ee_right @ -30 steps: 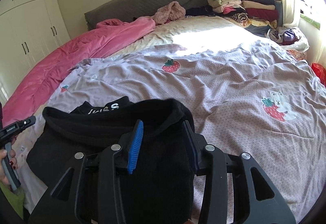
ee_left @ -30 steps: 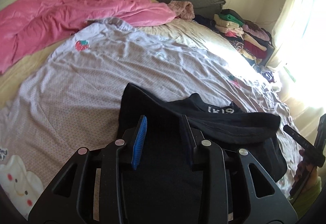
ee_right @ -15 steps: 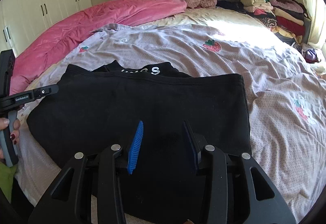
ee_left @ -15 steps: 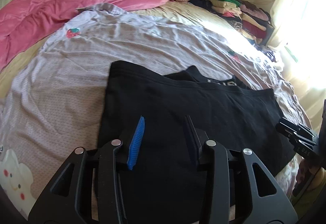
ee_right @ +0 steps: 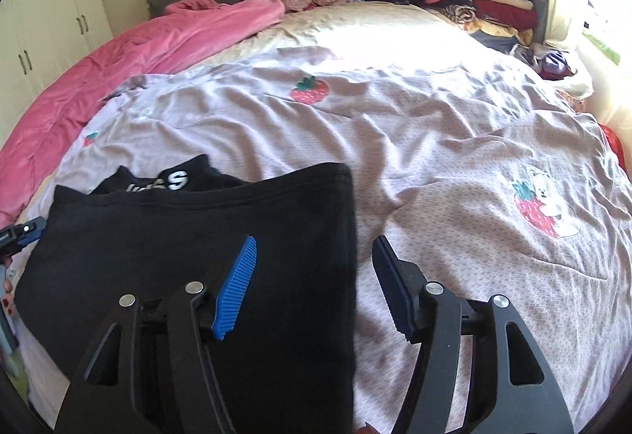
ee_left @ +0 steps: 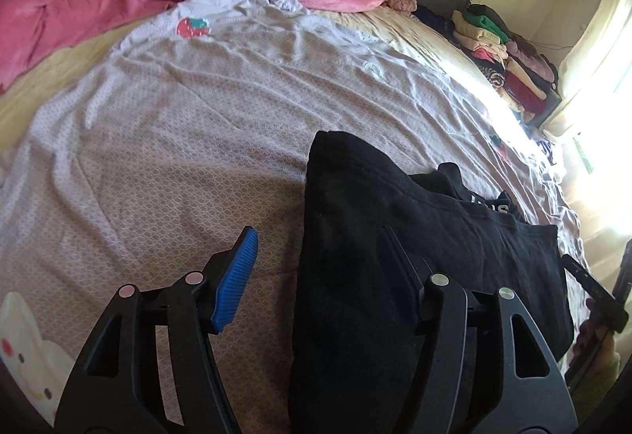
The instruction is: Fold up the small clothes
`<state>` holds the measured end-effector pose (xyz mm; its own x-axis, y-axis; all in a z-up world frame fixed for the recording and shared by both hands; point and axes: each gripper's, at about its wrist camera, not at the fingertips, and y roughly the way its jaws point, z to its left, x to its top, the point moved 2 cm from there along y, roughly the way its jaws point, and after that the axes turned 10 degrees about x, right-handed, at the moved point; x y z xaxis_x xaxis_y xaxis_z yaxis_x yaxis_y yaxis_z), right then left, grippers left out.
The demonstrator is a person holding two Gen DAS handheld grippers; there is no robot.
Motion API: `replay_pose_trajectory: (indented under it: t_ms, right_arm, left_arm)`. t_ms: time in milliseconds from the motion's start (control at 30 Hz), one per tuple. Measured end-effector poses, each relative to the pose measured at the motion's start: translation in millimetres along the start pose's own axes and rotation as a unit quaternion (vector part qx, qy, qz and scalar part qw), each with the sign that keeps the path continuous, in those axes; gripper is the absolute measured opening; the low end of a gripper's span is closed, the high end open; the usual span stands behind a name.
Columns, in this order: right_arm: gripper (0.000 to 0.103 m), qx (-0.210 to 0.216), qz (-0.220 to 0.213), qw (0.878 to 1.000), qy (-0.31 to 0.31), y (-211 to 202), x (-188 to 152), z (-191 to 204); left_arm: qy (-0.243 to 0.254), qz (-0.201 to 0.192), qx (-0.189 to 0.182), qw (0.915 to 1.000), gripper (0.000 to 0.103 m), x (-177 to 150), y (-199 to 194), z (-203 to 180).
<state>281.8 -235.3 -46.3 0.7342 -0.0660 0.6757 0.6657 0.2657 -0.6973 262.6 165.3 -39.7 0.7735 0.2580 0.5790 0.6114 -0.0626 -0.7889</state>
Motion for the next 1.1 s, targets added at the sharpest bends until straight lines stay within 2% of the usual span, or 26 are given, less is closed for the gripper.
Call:
replay_pose_trajectory:
  t_ms: [100,167,200,233,267,367,567,633,767,900,967,1033,1100]
  right_arm:
    - [0.060,0.004,0.005,1.000,0.008,8.5,3.5,-7.3]
    - [0.060,0.023,0.013,0.999,0.019,14.5,5.9,-10.2]
    - [0.060,0.031,0.013,0.999,0.026,17.2,7.6,-12.5]
    - [0.055,0.040,0.015,0.998,0.036,20.7,8.8,-15.1]
    - [0.032,0.044,0.017,0.998,0.039,23.1,9.3,-15.5]
    - [0.010,0.047,0.013,0.998,0.032,22.0,9.3,-11.6]
    - [0.008,0.057,-0.054,0.997,0.020,-11.2,19.1,-11.7]
    - [0.008,0.047,-0.057,0.997,0.016,-12.7,23.8,-13.4]
    - [0.008,0.032,-0.035,0.999,0.010,3.8,23.3,-17.1]
    - [0.010,-0.005,-0.007,1.000,-0.018,21.8,11.9,-13.0]
    - [0.017,-0.023,-0.002,0.999,-0.028,26.2,7.6,-10.9]
    - [0.021,-0.041,-0.003,0.999,-0.035,27.9,4.6,-10.7]
    - [0.023,-0.049,-0.003,0.998,-0.041,27.6,2.9,-9.7]
  left_arm:
    - [-0.005,0.007,-0.006,0.9999,0.054,-0.5,4.8,-1.3]
    - [-0.006,0.004,-0.008,0.9999,0.042,0.5,4.1,-2.1]
    - [-0.002,-0.001,-0.007,1.0000,0.025,0.9,2.9,-4.2]
    - [0.003,-0.005,-0.004,1.0000,0.007,0.7,1.6,-6.1]
    - [0.010,-0.010,-0.002,0.9999,0.004,0.7,-0.1,-8.8]
    - [0.032,-0.039,0.011,0.9986,0.003,2.3,-11.3,-16.5]
    - [0.052,-0.110,0.010,0.9926,0.003,16.6,-48.0,-29.1]
    - [0.070,-0.117,0.029,0.9902,0.003,21.6,-46.0,-39.1]
    - [0.075,-0.081,0.073,0.9912,0.003,17.6,-15.6,-38.0]
    - [0.076,-0.032,0.091,0.9924,0.004,2.2,14.6,-23.6]
    - [0.075,-0.032,0.092,0.9925,0.007,-0.6,17.3,-19.9]
    - [0.073,-0.035,0.094,0.9923,0.013,-0.7,14.6,-19.7]
    - [0.074,-0.037,0.094,0.9921,0.015,-1.9,12.0,-19.8]
